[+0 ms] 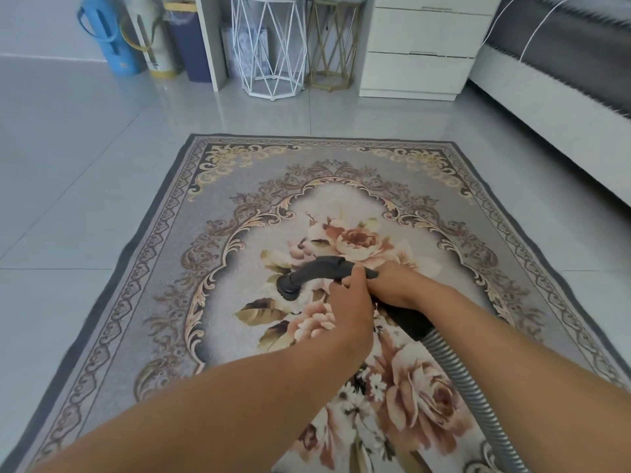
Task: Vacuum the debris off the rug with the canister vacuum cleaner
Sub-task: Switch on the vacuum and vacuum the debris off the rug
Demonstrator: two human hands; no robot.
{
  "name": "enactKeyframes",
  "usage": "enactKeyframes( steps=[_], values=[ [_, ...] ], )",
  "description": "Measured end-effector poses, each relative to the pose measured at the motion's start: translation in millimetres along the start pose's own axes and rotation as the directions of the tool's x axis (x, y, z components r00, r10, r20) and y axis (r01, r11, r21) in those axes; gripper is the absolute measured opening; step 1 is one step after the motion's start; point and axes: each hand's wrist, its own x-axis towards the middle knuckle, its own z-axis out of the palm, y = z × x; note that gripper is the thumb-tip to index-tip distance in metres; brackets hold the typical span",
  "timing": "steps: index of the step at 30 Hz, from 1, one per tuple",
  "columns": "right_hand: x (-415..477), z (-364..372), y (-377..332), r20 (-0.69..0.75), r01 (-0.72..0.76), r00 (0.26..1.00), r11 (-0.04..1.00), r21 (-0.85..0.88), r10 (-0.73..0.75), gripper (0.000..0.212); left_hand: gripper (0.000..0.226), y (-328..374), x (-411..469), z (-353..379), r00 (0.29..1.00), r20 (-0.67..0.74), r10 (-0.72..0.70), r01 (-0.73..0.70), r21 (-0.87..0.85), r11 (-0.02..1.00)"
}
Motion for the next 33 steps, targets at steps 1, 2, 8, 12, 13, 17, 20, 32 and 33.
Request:
enactKeyframes(
  steps=[1,2,8,12,13,17,20,32,33],
  values=[
    [-1,-2,1,0.002,0.003,1.0,1.0,0.011,-0.003,0.046,0.04,0,-1,2,1.0,0.007,-0.004,0.004,-0.004,1.0],
    [-2,-2,3,-0.005,0.003,1.0,1.0,0.014,-0.003,0.047,0.037,0,-4,4,1.0,0.013,0.0,0.0,0.0,1.0],
    [4,16,14,-0.178,-0.007,0.984,0.999,0.038,0.013,0.045,0.039,2,2,3,0.998,0.046,0.039,-0.043,0.091,0.995],
    [7,32,9,-0.236,-0.02,0.971,0.999,0.046,0.03,0.043,0.039,1,16,-9,0.996,0.024,0.082,-0.084,0.15,0.985],
    [8,34,6,-0.252,-0.025,0.967,0.999,0.047,0.036,0.043,0.038,3,18,-11,0.996,0.022,0.092,-0.094,0.155,0.983],
    [10,36,4,-0.212,-0.013,0.976,0.992,0.127,0.04,0.04,0.035,3,19,-13,0.995,0.014,0.099,-0.1,0.154,0.983],
    [-1,30,12,-0.177,-0.014,0.983,0.988,0.151,0.041,0.041,0.034,-5,12,-9,0.997,0.026,0.073,-0.076,0.135,0.988],
    [-77,13,63,-0.061,-0.148,0.986,0.979,0.137,0.157,0.045,0.03,-38,-66,0,0.967,0.227,-0.115,0.064,0.221,0.973],
    [-80,14,67,-0.049,-0.15,0.986,0.975,0.162,0.159,0.046,0.027,-40,-70,0,0.964,0.238,-0.122,0.069,0.22,0.973]
  ],
)
